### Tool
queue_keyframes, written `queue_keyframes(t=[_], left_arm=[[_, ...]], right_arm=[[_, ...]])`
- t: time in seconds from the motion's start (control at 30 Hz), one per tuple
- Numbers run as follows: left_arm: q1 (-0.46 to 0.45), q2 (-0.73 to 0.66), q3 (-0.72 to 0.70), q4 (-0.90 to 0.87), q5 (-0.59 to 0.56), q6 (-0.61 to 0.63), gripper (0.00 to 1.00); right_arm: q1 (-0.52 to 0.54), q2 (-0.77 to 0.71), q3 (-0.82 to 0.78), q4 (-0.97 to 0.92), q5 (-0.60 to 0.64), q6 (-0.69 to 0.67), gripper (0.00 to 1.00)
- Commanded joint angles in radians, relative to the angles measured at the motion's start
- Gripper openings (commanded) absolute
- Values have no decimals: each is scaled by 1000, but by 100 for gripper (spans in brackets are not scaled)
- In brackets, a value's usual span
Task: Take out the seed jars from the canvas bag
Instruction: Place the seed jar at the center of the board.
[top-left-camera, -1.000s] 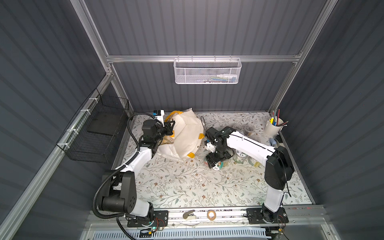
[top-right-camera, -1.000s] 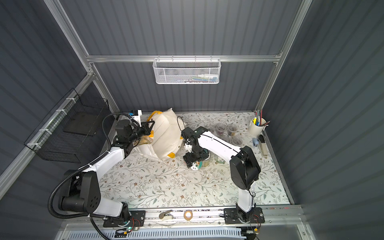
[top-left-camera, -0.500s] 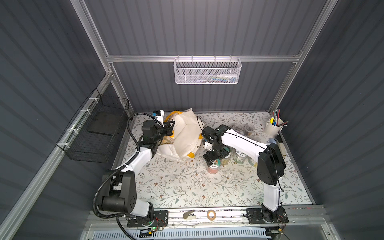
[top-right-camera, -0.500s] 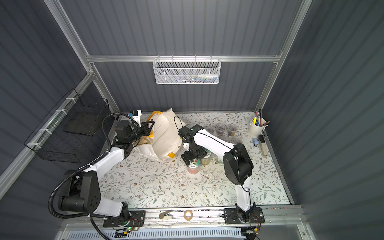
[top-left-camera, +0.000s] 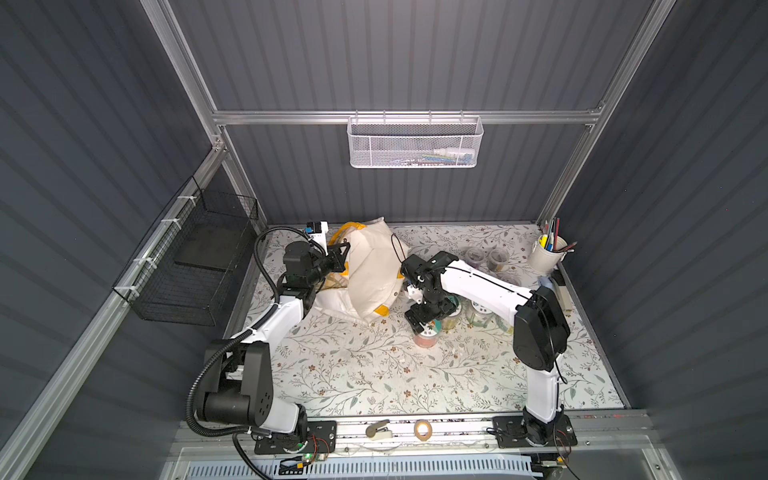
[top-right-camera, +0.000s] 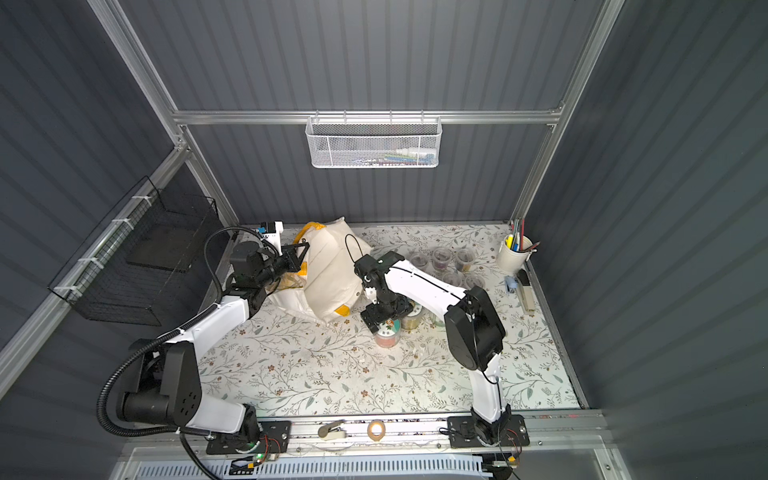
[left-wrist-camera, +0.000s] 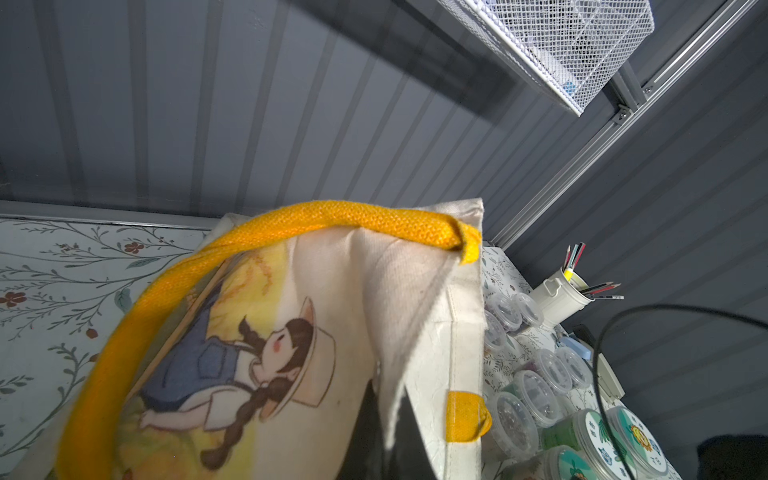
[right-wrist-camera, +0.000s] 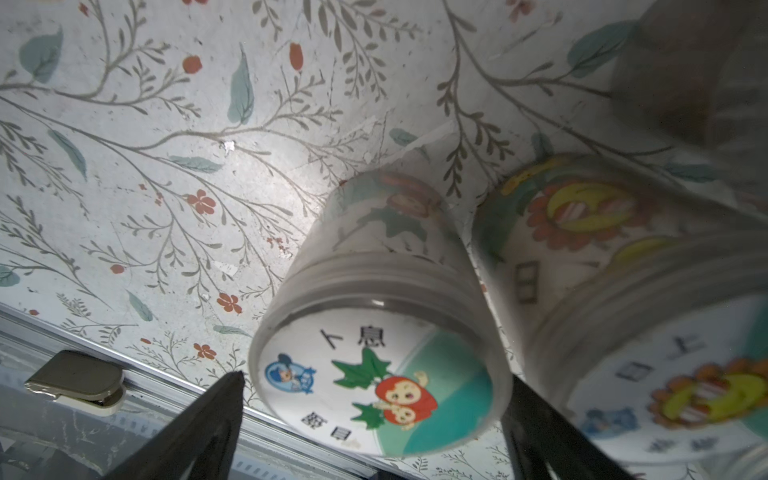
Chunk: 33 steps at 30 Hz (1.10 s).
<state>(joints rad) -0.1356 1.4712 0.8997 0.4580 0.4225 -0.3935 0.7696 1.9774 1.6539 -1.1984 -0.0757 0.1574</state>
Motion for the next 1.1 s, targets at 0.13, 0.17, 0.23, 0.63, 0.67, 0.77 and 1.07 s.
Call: queue_keyframes(t=[0.13, 0.17, 0.23, 0.63, 0.67, 0.77, 1.07], left_arm=[[11, 27, 1, 5, 25, -8, 0], [11, 25, 1, 4, 25, -9, 0], [11, 22, 2, 0, 25, -7, 0], [11, 6, 2, -18, 25, -2, 0], [11, 6, 4, -21, 25, -1, 0], [11, 2, 7, -25, 25, -1, 0], [13, -20, 84, -118, 3, -27, 0]], right_arm=[[22, -13, -23, 29, 14, 34, 83], [22, -12, -14, 33, 19, 36, 83], [22, 1, 11, 33, 27, 35, 83], [-35, 146, 206, 35, 86, -11, 83], [-45, 155, 218, 39, 91, -14, 83], [-71, 183, 255, 37, 103, -15, 84], [-114, 85, 201, 166, -18, 7, 99]])
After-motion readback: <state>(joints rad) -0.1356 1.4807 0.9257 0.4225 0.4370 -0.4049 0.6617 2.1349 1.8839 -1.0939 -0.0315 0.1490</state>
